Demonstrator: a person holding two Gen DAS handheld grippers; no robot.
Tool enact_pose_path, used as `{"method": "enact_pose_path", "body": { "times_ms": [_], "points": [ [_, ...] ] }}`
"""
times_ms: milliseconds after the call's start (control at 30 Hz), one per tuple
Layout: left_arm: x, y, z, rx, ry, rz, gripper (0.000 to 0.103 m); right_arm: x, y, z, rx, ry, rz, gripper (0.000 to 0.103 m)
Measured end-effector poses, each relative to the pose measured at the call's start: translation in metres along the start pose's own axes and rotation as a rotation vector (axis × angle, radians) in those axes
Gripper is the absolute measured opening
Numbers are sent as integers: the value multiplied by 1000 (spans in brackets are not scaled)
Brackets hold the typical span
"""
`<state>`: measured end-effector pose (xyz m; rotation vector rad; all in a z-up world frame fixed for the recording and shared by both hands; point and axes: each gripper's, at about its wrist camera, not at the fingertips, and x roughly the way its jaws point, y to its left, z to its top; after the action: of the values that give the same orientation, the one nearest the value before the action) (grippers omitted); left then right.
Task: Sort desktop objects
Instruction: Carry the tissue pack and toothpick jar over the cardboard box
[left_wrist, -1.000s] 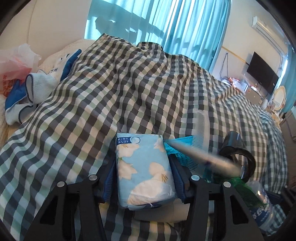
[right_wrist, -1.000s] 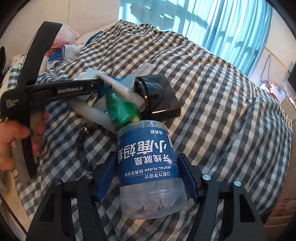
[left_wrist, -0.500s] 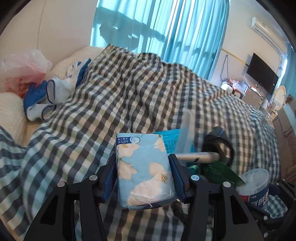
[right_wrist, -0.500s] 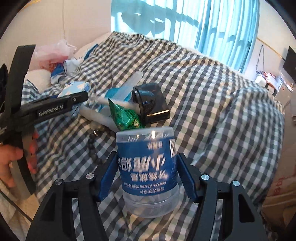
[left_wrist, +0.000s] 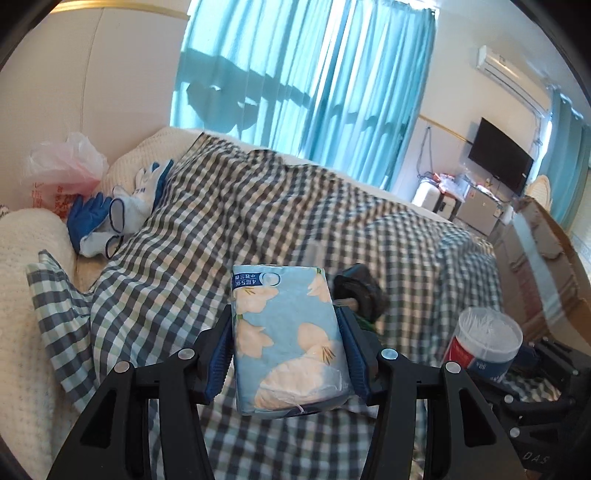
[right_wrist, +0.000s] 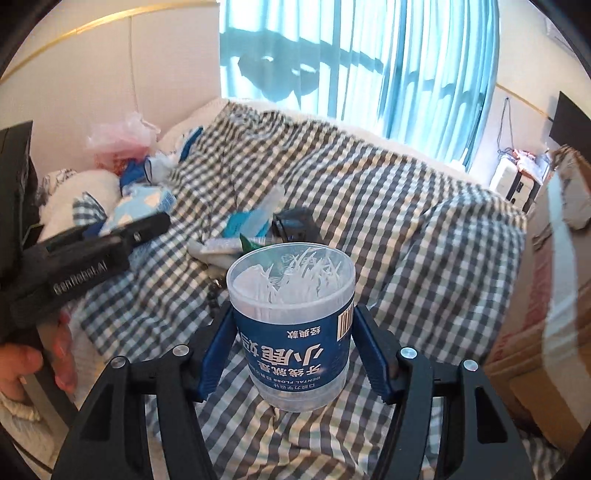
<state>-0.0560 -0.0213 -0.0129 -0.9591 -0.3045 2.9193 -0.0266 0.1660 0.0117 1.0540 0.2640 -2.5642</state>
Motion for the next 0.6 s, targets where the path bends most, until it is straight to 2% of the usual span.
{"method": "enact_pose_path", "body": {
  "times_ms": [167,267,600],
  "points": [
    [-27,-29,10,43,-38,-24,55,-38,-7,9,19,-63,-7,62],
    [-41,-46,20,56,-62,-49,55,-59,-17,15,45,-89,-41,62],
    [-73,-120,46,156,-130,-98,55,-129,-82,21,108,-184,-127,62]
  ]
}}
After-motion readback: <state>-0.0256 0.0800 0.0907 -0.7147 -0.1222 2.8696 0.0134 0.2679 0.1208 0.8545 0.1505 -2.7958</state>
